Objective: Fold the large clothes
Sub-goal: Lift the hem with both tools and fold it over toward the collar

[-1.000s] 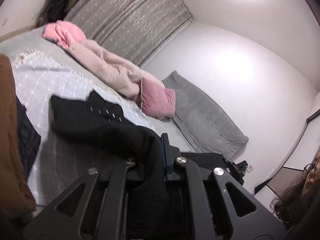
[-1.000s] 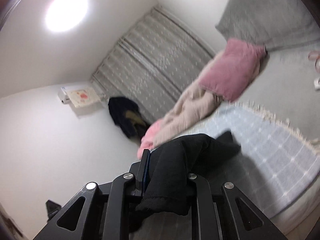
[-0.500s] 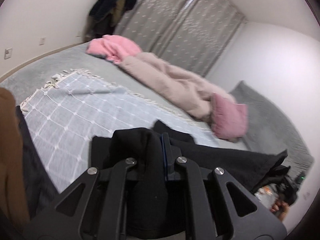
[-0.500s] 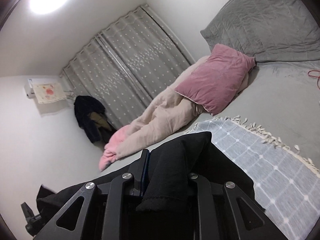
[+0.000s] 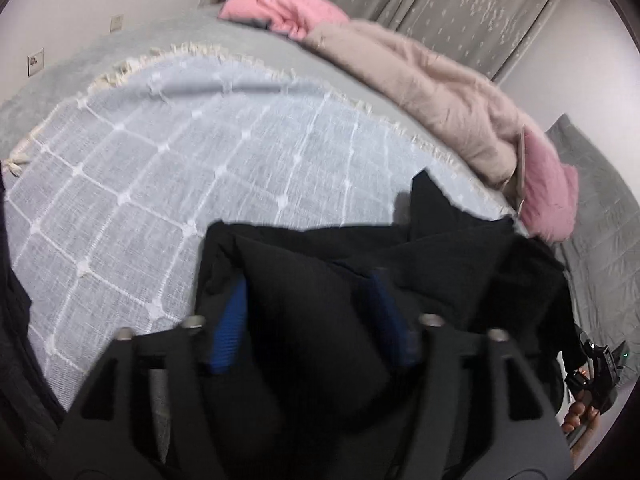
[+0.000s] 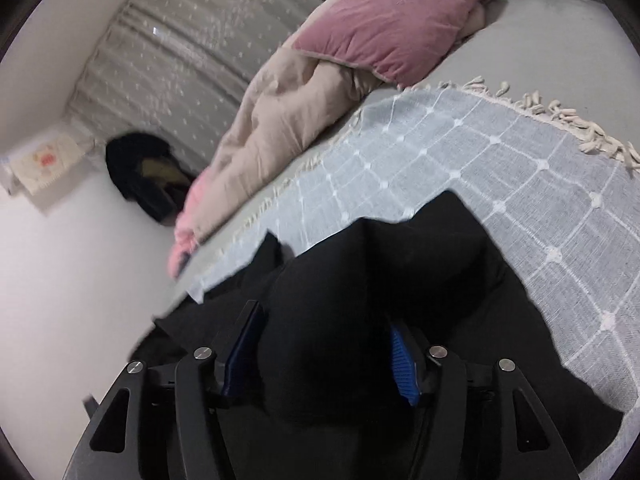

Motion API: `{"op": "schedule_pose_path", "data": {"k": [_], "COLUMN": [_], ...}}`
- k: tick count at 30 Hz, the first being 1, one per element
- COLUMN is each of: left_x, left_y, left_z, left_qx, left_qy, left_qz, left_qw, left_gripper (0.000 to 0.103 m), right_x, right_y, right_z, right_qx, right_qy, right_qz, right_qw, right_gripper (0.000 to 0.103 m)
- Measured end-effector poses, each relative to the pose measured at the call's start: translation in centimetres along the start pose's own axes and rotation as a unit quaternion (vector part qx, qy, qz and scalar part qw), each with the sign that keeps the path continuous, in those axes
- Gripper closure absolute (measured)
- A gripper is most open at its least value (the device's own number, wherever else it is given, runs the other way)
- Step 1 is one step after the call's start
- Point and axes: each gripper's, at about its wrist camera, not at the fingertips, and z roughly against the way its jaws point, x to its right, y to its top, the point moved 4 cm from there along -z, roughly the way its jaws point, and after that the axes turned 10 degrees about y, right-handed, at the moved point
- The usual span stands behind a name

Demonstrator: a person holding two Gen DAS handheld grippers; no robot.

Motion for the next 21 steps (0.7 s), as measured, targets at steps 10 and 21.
{"op": "schedule_pose_path", "data": {"k": [10,21], "left_x": [-0.2,-2.1], "left_y": [1.0,1.0], "left_z": [4.7,-4.7], "left_qx": [0.078,-0.058], "left_qy": [0.035,0.098], "left_qz": [-0.013,-0.021], "left_qw": [0.9962,0.9933], "left_gripper": [0.019,0.017], "right_x": [2.4,3.7], "right_y": [1.4,3.2], "right_z": [3.2,-0.4], "right_qx": [0.037,0.002], "right_qy": [-0.095,-0.149], "right_qz": [0.016,0.052], "right_qw": [0.995,0.987], "right_gripper": [0.036,0.036]}}
